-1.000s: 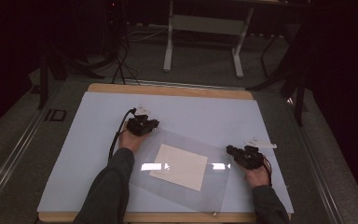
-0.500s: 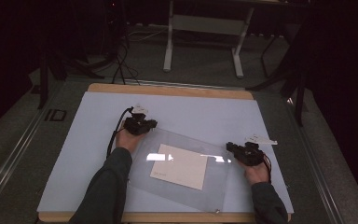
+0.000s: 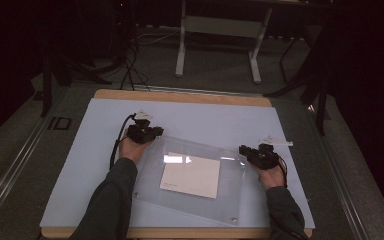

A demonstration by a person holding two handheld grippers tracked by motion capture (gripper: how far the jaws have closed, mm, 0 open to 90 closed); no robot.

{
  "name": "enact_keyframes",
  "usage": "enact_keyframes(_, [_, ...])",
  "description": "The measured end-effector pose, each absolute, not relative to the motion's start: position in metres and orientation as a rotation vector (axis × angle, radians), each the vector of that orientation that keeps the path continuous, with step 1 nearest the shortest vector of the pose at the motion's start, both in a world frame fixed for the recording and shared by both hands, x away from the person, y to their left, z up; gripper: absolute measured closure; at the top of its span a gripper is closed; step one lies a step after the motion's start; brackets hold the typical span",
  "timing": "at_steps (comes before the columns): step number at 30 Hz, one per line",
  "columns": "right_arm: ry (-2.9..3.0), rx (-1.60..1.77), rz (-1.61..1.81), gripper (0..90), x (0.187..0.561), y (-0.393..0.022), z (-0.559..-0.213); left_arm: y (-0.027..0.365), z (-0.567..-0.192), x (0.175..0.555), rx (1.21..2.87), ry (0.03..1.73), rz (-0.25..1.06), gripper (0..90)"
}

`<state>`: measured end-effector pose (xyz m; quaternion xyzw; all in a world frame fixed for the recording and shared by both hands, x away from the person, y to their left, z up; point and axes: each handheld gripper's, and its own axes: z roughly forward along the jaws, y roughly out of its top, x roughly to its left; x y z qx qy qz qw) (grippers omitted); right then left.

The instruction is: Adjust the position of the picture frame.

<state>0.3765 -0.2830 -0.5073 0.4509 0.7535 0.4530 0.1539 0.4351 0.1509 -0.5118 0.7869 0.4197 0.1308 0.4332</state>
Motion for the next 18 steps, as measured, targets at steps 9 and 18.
enact_keyframes(9, [2.184,1.274,1.306,81.7,0.392,-0.269,-0.501,0.167,-0.506,0.43,1.936,1.101,0.34,83.0])
enact_keyframes(18, [2.231,1.257,1.309,81.7,0.41,-0.256,-0.499,0.181,-0.504,0.424,1.914,1.167,0.352,82.8])
